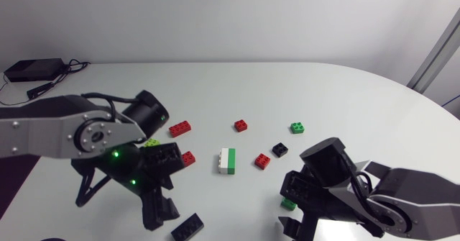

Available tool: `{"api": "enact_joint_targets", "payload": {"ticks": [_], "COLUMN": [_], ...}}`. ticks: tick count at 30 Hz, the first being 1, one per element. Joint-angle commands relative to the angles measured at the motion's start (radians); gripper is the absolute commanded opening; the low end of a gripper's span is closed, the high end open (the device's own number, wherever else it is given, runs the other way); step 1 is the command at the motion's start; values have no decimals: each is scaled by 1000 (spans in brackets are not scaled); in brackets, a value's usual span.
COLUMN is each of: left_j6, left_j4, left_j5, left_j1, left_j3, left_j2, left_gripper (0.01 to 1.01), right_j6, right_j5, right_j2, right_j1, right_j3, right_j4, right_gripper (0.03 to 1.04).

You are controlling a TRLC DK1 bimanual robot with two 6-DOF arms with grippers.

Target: Separate the duplo bricks

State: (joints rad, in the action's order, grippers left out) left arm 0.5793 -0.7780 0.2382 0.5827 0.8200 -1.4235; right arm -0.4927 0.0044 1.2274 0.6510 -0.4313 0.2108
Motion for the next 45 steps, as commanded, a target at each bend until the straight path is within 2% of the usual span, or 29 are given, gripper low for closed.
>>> {"api": "enact_joint_targets", "payload": {"ticks": [1,5,13,23,26,28,31,32,35,37,39,42,45], "left_j6": [-93,-184,-254,-297,-300,-300,-291,-280,-254,-228,-187,-65,71], "left_j4": [31,98,184,250,264,275,296,307,329,327,276,106,-56], "left_j5": [-43,-106,-146,-201,-209,-211,-211,-209,-197,-142,-16,213,325], "left_j1": [92,184,230,270,278,276,269,264,256,236,170,19,-38], "left_j3": [-67,-104,-127,-167,-168,-170,-176,-179,-186,-179,-145,-35,56], "left_j2": [31,20,-60,-91,-101,-115,-132,-137,-141,-137,-118,-121,-132], "left_gripper": [864,854,849,769,666,531,274,230,228,218,216,211,210], "right_j6": [17,23,31,32,34,34,31,31,39,46,55,62,95], "right_j5": [8,12,22,26,26,26,25,20,-11,-38,-69,-129,-227], "right_j2": [-6,-11,-46,-69,-69,-78,-126,-151,-207,-252,-292,-370,-373], "right_j1": [13,24,32,33,38,39,42,44,44,44,44,42,13], "right_j3": [31,32,39,45,40,39,37,34,16,2,-14,-29,-73], "right_j4": [12,13,38,50,52,53,68,78,113,134,159,188,226], "right_gripper": [998,998,998,998,998,998,998,998,998,998,998,998,998]}}
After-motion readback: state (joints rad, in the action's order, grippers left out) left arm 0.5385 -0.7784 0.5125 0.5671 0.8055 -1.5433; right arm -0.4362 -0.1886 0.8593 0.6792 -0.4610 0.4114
